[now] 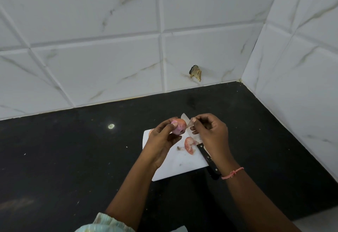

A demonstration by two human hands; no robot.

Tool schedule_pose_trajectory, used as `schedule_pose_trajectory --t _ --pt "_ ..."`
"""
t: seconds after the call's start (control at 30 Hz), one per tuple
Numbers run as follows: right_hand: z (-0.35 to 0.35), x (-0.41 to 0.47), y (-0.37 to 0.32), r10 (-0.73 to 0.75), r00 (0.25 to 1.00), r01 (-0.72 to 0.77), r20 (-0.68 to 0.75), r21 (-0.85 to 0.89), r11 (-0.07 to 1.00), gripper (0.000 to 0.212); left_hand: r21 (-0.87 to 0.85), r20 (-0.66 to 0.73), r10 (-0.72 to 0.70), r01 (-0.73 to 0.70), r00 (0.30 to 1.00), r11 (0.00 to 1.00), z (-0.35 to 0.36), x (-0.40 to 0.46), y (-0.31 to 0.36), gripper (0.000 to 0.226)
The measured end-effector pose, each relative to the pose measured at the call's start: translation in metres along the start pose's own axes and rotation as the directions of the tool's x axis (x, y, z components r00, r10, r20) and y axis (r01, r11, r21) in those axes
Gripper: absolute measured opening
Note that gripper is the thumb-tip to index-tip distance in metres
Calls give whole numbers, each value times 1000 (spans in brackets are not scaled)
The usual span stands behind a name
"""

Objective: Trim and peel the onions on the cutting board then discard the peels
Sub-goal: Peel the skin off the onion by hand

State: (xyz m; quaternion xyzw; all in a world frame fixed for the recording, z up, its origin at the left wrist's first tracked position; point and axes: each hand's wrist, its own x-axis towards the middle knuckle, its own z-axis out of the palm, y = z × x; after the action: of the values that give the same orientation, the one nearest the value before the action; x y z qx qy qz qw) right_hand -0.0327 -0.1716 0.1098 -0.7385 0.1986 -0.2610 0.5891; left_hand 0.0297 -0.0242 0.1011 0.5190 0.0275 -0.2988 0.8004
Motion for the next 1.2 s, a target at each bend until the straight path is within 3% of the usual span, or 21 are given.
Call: schedule_pose_trajectory --t 0.17,0.27,0.43,0.6,0.97,1.2 --pt "1 -1 0 46 998 -44 -53 28 999 9 51 51 22 -25 998 998 -1 -2 -2 42" --pt "3 -2 1 63 998 -63 1 -47 997 15 204 55 130 -138 990 969 0 -7 0 47" --pt "7 -5 -9 94 988 -84 120 -85 993 18 444 38 419 -391 907 806 3 -6 -4 51" --pt "13 -5 -8 84 992 -70 90 -146 987 23 589 61 587 -504 807 632 6 -3 -9 46" --pt "8 -2 -5 1 996 14 87 -168 986 14 643 89 639 -534 764 549 8 -3 -9 40" --pt "9 -3 -5 -32 997 43 65 -172 984 10 632 80 626 -525 776 570 7 -2 -10 40"
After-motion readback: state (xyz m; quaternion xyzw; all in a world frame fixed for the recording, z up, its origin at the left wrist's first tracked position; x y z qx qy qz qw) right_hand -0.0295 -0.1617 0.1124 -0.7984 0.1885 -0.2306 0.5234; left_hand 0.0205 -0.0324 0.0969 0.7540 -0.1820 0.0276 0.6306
